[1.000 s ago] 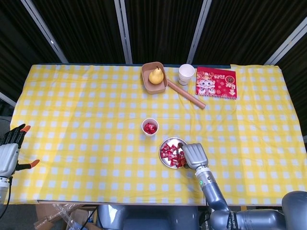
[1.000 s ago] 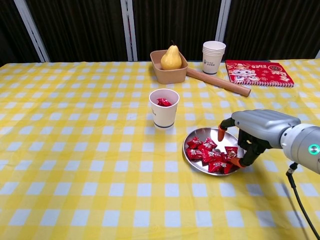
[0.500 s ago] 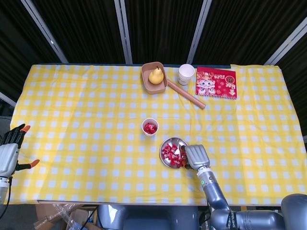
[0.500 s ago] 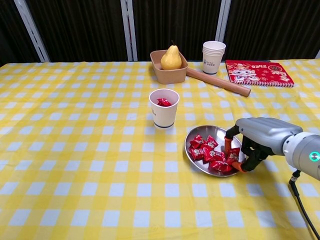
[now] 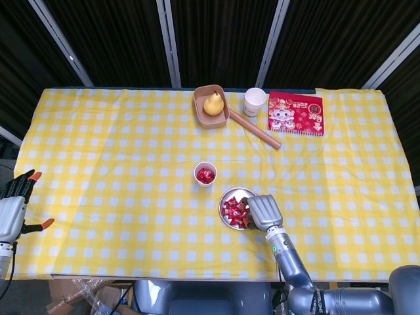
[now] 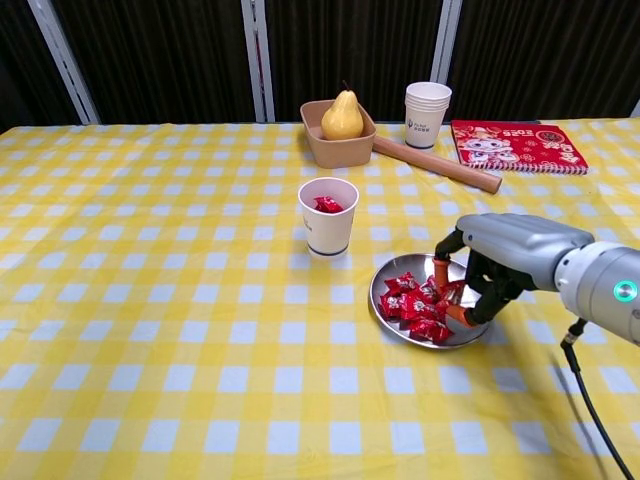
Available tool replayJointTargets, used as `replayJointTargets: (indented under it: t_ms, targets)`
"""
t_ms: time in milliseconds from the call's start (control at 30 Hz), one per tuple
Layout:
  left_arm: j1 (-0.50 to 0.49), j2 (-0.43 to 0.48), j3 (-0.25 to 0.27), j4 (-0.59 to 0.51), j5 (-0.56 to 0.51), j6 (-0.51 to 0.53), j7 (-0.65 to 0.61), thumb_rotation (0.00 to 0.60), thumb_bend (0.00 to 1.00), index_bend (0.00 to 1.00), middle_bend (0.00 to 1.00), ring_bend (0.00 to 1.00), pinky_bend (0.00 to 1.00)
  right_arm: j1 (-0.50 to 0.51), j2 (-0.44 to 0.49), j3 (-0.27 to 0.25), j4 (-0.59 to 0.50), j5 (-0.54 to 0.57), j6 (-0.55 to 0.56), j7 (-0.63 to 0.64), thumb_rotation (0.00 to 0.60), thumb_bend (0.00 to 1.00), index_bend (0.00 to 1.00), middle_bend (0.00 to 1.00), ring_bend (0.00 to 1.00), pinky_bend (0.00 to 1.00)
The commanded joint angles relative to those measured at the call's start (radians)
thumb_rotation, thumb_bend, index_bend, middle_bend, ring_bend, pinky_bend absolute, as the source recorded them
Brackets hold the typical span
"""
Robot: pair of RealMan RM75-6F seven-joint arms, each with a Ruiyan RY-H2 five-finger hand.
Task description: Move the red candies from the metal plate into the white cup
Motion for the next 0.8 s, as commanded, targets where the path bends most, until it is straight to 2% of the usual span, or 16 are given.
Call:
replayJointTargets:
  t_ms: [33,400,567,800]
  targets:
    - [0.000,0.000,0.000,0.000,0.001,0.000,-0.001,0.600,0.01,0.05,0.00,0.00,0.00,0.016,0.016,0.029,-0.026,-0.002,0.005,-0.015,0.600,0.42,0.53,0.94,0.97,1.00]
    - [-0.003,0.002,0.000,0.003,-0.002,-0.009,-0.006,0.600,0.01,0.05,0.00,0.00,0.00,0.127,0.009,0.163,-0.063,0.026,-0.008,-0.074,0.600,0.42,0.53,0.94,0.97,1.00]
    - [-0.004,0.004,0.000,0.003,-0.002,-0.014,-0.012,0.600,0.01,0.05,0.00,0.00,0.00,0.184,-0.031,0.202,-0.007,0.062,-0.029,-0.091,0.600,0.42,0.53,0.94,0.97,1.00]
    - [-0.006,0.008,0.000,0.003,-0.006,-0.022,-0.022,0.600,0.01,0.05,0.00,0.00,0.00,0.254,-0.099,0.243,0.141,0.120,-0.074,-0.076,0.600,0.42,0.53,0.94,0.97,1.00]
